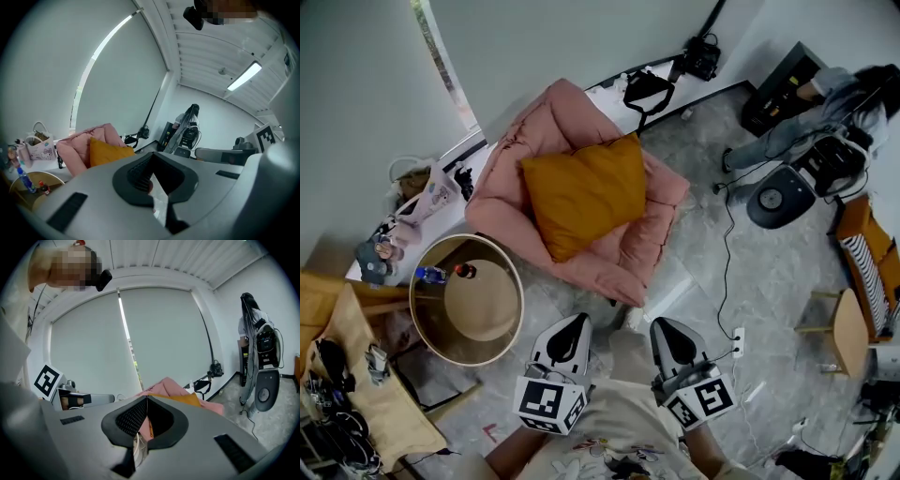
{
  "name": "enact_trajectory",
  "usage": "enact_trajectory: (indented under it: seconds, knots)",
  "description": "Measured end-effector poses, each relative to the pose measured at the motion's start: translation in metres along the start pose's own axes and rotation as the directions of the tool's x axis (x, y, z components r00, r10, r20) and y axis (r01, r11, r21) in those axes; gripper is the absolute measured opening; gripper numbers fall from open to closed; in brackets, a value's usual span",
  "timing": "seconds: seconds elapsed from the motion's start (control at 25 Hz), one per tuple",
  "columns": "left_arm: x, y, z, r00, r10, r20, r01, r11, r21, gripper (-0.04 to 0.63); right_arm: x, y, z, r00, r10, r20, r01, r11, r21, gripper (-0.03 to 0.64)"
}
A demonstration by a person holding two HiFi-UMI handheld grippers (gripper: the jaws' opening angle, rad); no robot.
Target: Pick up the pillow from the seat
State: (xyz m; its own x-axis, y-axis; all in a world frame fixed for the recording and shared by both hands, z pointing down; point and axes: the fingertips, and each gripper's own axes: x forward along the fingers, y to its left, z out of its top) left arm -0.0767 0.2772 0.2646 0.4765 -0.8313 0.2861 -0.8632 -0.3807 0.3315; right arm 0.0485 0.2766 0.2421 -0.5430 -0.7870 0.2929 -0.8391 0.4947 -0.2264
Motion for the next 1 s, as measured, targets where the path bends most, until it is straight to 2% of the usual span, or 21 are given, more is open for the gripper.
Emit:
enact_trajectory:
  seconds: [0.24, 0.36, 0.52, 0.72, 1.0]
  knots:
    - [0.031, -0.020, 0.000, 0.999, 0.041, -0.013, -0.041, 0.999, 0.001, 0.005, 0.003, -0.040, 0.007, 0.999, 0.044, 0.008, -0.044, 0.999, 0.021, 0.020]
    - [0.060, -0.040, 0.007, 0.999, 0.051, -0.011, -0.051, 0.998, 0.027, 0.005, 0.002, -0.060, 0.026, 0.992, 0.110, 0.060, -0.109, 0.994, -0.027, 0.018]
    - [0.094, -0.061, 0.019, 0.997, 0.079, 0.006, -0.079, 0.996, 0.044, 0.005, 0.009, -0.083, 0.036, 0.977, 0.209, 0.036, -0.203, 0.970, -0.131, 0.020]
    - [0.133, -0.081, 0.027, 0.990, 0.142, 0.017, -0.142, 0.988, 0.053, 0.005, 0.019, -0.121, 0.044, 0.946, 0.324, 0.013, -0.317, 0.932, -0.175, 0.018]
    - [0.166, -0.095, 0.028, 0.972, 0.235, 0.014, -0.235, 0.971, 0.048, 0.005, 0.033, -0.170, 0.060, 0.927, 0.373, 0.023, -0.363, 0.912, -0.190, 0.020]
